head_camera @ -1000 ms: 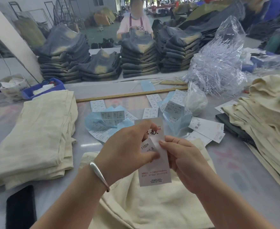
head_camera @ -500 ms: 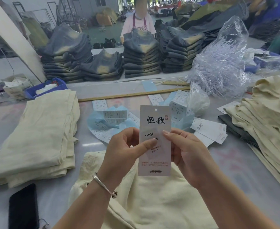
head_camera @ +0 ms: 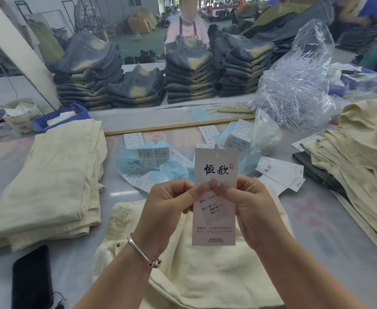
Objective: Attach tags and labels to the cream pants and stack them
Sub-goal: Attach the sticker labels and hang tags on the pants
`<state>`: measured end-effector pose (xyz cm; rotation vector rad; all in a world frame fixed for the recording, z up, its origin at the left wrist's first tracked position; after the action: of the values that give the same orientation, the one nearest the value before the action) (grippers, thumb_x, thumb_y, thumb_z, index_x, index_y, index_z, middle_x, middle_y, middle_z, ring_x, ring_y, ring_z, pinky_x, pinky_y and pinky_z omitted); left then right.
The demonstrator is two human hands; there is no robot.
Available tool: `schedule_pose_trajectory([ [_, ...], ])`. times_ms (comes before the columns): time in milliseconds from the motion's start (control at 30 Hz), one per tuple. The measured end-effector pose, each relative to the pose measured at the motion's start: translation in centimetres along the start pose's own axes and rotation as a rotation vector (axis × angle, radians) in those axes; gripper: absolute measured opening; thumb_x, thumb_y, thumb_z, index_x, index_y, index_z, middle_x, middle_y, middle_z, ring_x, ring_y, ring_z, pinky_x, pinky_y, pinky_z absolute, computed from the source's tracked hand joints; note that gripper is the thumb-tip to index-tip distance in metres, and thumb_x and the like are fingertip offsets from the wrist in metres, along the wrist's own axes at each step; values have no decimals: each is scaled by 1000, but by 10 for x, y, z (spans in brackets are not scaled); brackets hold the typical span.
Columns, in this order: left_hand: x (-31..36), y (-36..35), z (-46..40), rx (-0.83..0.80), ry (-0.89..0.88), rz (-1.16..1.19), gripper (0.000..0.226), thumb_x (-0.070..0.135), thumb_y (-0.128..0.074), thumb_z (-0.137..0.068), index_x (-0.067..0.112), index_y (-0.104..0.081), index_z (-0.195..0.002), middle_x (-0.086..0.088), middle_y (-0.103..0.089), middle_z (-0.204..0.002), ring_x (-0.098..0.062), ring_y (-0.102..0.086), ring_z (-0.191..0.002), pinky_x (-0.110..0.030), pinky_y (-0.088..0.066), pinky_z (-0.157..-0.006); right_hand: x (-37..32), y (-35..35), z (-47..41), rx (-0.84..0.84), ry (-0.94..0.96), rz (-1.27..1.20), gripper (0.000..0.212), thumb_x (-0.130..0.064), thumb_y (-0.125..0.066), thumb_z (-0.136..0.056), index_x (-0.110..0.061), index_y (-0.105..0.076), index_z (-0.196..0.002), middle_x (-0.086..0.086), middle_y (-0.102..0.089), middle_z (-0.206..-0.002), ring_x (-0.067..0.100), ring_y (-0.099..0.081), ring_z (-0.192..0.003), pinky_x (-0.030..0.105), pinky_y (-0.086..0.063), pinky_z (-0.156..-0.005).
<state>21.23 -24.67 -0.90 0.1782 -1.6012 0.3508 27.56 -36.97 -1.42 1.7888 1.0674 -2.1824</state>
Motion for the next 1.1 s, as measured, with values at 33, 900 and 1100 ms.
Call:
schedule_pose_trajectory([
  [33,-5,1,0,4,47,81,31,25,-73,-77,-4,-65,-72,-12,-63,-72,-23,-48,-68,-28,-41,-67,3,-1,0,-4,-30,-26,23,-19,-80,-68,-6,-77,-87,20,-73,-90,31,-71,-78,38,-58,-68],
  [900,-89,-13,-44,194,323,326,29,22,-73,-74,7,-72,-99,-17,-73,-101,-30,-70,-89,-42,-58,-82,55,64,-24,-11,-325,223,27,-19,-64,-86,4,-72,-97,16,-71,-83,24,-61,-66,28,-45,-54],
  [1100,-107,-45,-83,181,432,303,29,29,-82,-66,14,-70,-88,-6,-63,-69,-18,-59,-54,-27,-50,-52,38,156,-81,276,-254,302,33,-23,-52,-97,-6,-63,-71,18,-67,-64,20,-57,-46,21,-43,-43],
])
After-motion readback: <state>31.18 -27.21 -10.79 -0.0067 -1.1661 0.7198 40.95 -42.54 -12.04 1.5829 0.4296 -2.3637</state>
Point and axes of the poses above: each hand's wrist, its own z-axis away from the middle knuckle, its own y-axis out of the back of the hand, x = y × z, the point moved 7 cm from there along -z, towards the middle knuckle
